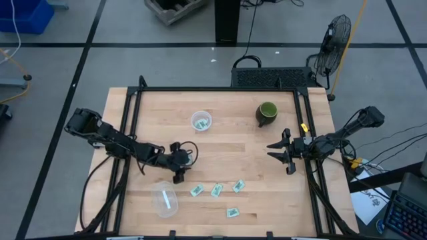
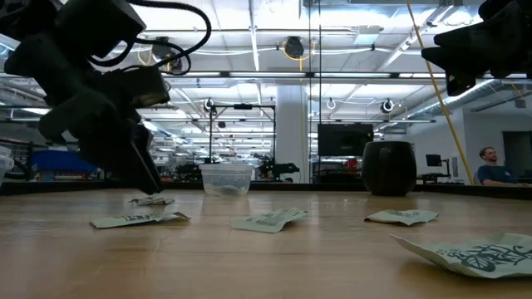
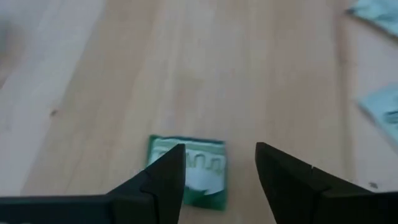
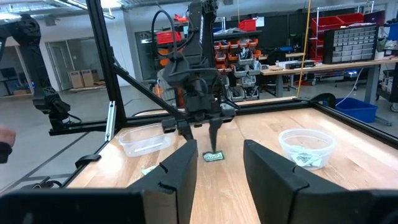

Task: Pick and place Stevia / Truvia into bins
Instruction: Put the stevia packet into the transparent rectangle container

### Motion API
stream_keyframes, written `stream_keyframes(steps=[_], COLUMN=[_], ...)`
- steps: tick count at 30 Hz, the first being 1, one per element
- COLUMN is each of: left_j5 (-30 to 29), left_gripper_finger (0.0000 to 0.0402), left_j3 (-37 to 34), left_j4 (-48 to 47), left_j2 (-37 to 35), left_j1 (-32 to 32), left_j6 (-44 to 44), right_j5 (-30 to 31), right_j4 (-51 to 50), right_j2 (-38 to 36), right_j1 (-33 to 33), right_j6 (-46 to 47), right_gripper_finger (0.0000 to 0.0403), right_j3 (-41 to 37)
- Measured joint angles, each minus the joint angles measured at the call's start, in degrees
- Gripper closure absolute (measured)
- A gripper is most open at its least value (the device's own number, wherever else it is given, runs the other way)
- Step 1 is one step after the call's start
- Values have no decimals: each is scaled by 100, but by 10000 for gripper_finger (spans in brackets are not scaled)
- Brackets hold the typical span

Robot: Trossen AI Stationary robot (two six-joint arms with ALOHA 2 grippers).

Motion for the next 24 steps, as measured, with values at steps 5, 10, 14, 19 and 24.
stream_keyframes(steps=[5,10,14,19,24], left_j5=[-33,-5,1,5,-34], left_gripper_finger=[212,230,248,292,361], left_j3=[2,30,28,21,8], left_j4=[18,191,374,465,728], left_j2=[107,418,588,614,627], left_j1=[31,173,177,119,14], left_j6=[23,48,50,79,401], right_j5=[0,0,0,0,0], right_j4=[-2,-2,5,2,2], right_j2=[0,1,-1,0,1], right_j1=[0,0,0,0,0], right_j6=[-1,-1,-1,1,-1], right_gripper_finger=[280,280,280,280,280], right_j3=[0,-1,0,0,1])
